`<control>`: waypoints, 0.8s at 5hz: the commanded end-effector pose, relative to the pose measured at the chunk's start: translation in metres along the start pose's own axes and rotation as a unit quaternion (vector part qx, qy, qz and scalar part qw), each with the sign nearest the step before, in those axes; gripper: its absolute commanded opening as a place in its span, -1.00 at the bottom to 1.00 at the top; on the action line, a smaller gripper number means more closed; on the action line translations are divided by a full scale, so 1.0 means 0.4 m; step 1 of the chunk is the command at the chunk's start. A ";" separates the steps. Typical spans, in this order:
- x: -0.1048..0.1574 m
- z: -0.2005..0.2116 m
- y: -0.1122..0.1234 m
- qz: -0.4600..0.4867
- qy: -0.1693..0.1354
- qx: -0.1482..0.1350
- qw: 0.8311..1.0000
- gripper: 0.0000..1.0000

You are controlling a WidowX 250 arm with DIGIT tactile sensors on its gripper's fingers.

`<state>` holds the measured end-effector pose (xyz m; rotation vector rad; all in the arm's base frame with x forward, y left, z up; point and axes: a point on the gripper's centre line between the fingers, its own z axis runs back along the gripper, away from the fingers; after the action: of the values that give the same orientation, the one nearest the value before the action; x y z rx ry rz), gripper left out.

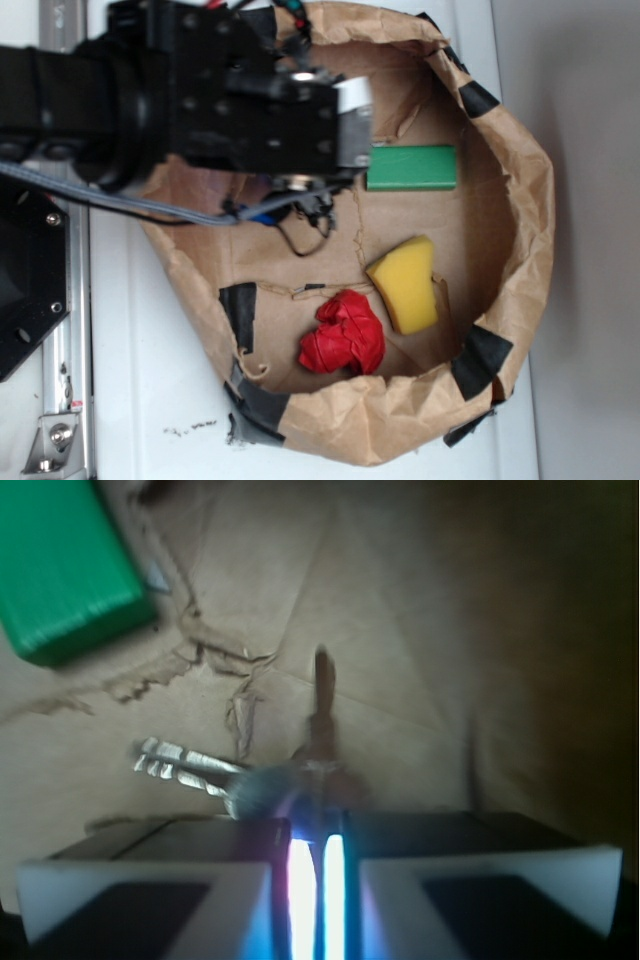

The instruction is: Grab the silver keys.

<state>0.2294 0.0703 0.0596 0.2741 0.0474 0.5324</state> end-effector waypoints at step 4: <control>-0.072 0.217 0.016 -0.060 0.011 -0.103 0.993 -1.00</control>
<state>0.2130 0.0291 0.1317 0.0658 0.0771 0.4357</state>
